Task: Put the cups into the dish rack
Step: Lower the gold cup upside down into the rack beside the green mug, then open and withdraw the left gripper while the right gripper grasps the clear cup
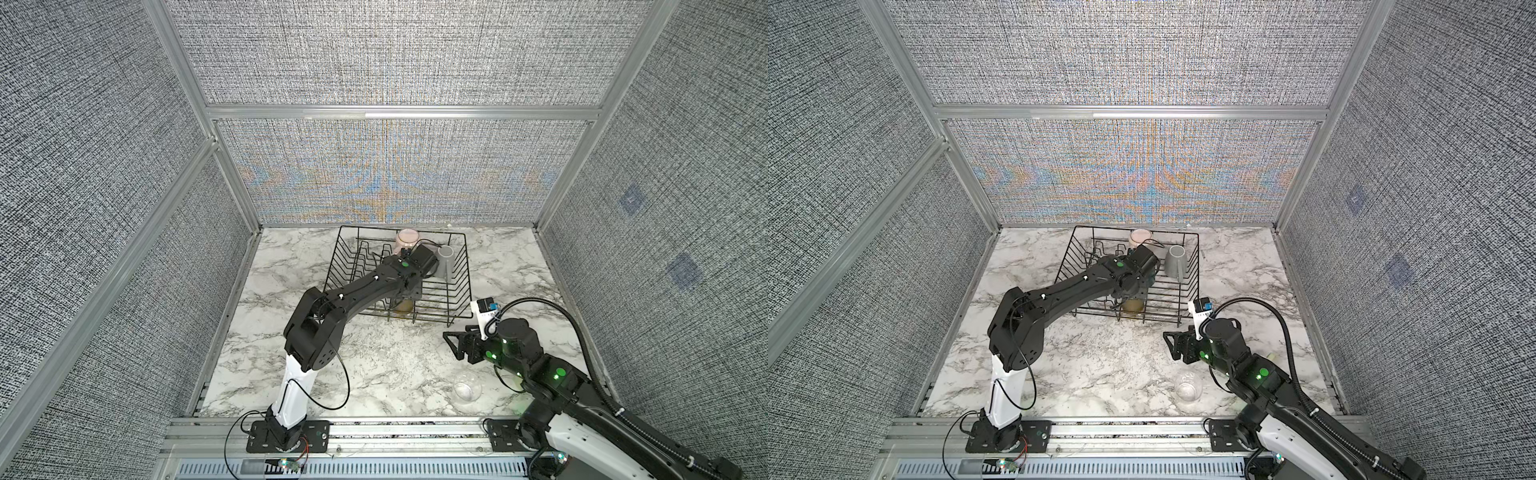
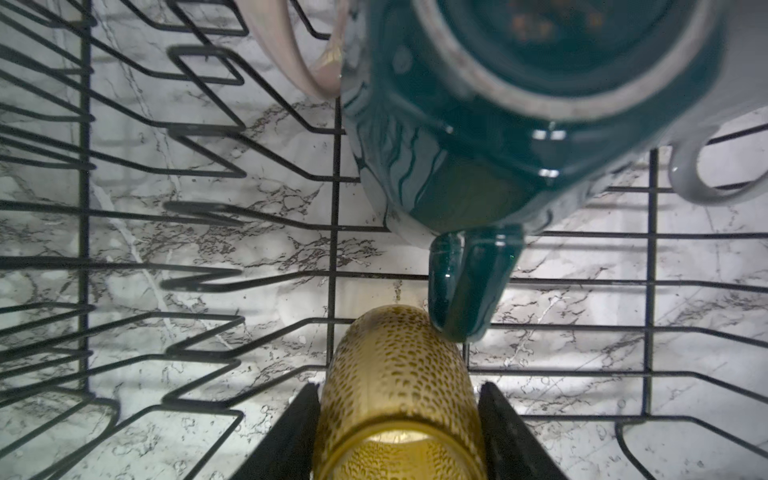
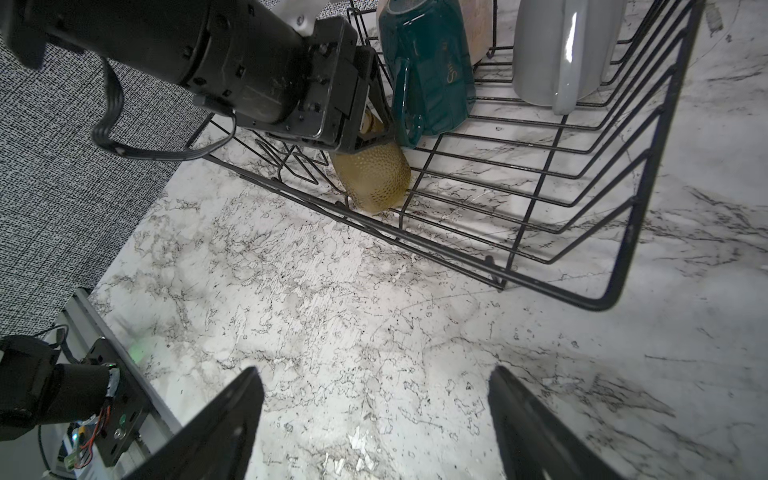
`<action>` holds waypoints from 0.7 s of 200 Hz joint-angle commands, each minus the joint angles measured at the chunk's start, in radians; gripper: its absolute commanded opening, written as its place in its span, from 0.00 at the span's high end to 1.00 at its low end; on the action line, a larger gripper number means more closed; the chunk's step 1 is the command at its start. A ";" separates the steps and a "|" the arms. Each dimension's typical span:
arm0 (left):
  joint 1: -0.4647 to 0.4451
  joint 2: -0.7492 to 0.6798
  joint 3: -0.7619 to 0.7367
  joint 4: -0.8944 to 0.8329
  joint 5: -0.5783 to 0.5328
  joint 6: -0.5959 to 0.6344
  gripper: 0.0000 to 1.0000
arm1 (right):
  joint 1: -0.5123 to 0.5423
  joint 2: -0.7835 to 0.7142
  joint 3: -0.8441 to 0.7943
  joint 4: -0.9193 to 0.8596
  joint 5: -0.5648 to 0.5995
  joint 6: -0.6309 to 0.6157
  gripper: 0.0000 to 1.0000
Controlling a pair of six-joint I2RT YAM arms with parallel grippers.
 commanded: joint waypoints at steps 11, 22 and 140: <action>0.000 0.006 -0.008 0.002 -0.012 0.003 0.42 | 0.000 -0.006 0.000 -0.014 0.017 0.001 0.15; 0.001 0.005 -0.011 0.002 -0.018 -0.002 0.38 | 0.000 -0.009 -0.002 -0.015 0.018 0.003 0.15; -0.034 -0.313 -0.237 0.066 -0.067 -0.057 0.28 | 0.000 0.096 0.139 -0.429 0.049 0.106 0.15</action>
